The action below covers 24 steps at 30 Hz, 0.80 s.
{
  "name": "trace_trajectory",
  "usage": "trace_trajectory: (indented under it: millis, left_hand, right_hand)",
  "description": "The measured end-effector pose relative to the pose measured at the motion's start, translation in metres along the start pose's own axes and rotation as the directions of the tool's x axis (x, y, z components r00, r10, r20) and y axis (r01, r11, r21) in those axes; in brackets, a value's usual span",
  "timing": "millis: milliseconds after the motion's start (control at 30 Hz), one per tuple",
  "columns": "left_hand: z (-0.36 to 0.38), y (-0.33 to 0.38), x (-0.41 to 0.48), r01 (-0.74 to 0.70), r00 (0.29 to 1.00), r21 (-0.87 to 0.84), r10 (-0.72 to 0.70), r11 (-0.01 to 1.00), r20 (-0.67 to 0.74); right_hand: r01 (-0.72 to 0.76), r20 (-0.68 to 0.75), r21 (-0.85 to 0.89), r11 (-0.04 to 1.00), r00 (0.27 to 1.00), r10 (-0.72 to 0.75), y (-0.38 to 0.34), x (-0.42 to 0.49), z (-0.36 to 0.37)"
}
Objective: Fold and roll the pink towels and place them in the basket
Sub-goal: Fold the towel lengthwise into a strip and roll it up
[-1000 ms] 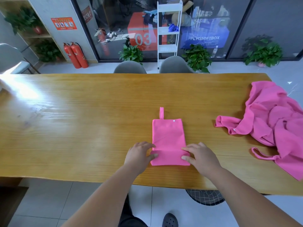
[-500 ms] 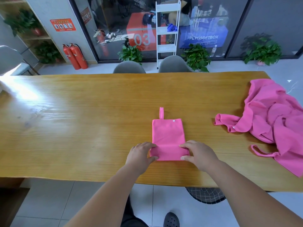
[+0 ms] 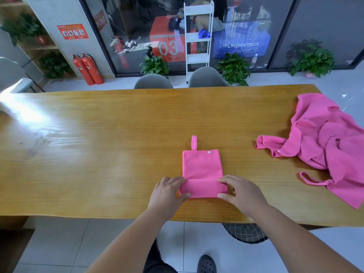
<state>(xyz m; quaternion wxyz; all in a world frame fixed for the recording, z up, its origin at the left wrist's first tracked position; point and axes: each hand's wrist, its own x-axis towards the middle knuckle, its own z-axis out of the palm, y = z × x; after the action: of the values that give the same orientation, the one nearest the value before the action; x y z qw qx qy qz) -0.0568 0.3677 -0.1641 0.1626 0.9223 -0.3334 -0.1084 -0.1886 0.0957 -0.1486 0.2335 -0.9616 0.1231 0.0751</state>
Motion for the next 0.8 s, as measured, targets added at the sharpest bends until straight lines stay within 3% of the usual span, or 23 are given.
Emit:
trace_trajectory:
  millis: [133,267,367,433,567,700,800]
  left_hand:
    - [-0.005,-0.003,0.002,0.033,0.997,-0.069,-0.028,0.997,0.077]
    - [-0.025,-0.008,0.012,0.225,0.930,-0.263,-0.126,0.938,0.345]
    - [-0.031,-0.006,0.024,0.256,0.893,-0.248,-0.130,0.934,0.432]
    - [-0.029,-0.007,0.028,0.243,0.921,-0.243,-0.145,0.939,0.362]
    - [-0.021,-0.002,0.027,0.060,0.998,-0.150,-0.057,0.987,0.020]
    - [-0.008,0.007,0.013,-0.011,0.989,-0.039,0.006,0.999,-0.149]
    - [0.002,0.005,0.005,-0.019,0.988,-0.036,0.013,0.999,-0.157]
  right_hand:
    - [-0.048,0.042,0.063,0.997,0.998,0.046,0.001,0.004,-0.004]
    - [-0.105,0.151,0.224,0.969,0.986,0.071,0.009,0.010,-0.008]
    - [-0.116,0.169,0.193,0.974,0.982,0.083,0.009,0.013,-0.009]
    - [-0.076,0.073,0.125,0.989,0.995,0.067,0.002,0.013,-0.007]
    - [-0.039,-0.134,-0.002,0.999,0.990,0.038,-0.019,0.013,-0.002]
    - [-0.013,-0.139,-0.020,1.000,0.990,0.010,-0.020,0.007,0.003]
    - [-0.004,-0.046,-0.004,1.000,0.999,0.004,-0.017,-0.002,0.004]
